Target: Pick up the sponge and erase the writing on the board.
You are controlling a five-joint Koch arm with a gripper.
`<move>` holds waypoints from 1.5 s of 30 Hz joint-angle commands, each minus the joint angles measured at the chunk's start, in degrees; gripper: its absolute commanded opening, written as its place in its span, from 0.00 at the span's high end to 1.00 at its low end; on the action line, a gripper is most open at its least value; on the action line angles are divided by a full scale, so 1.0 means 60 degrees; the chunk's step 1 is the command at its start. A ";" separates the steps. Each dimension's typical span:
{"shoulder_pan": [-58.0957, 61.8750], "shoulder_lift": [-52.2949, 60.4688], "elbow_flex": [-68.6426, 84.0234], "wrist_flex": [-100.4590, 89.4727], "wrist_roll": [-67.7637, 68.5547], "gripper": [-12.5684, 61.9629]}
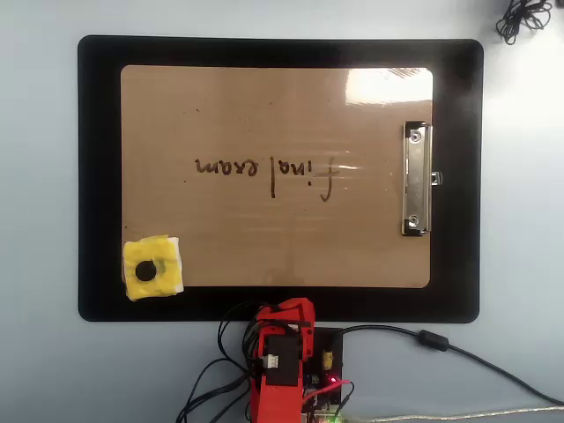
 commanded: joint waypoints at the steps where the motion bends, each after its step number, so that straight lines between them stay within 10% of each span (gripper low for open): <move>1: 0.0176 0.0366 -0.0205 0.0044 0.0015 0.37; 28: -0.0044 0.0454 -0.0366 -0.0513 0.0029 0.38; 45: -0.9067 0.0322 -0.2520 -0.9507 -0.3340 0.39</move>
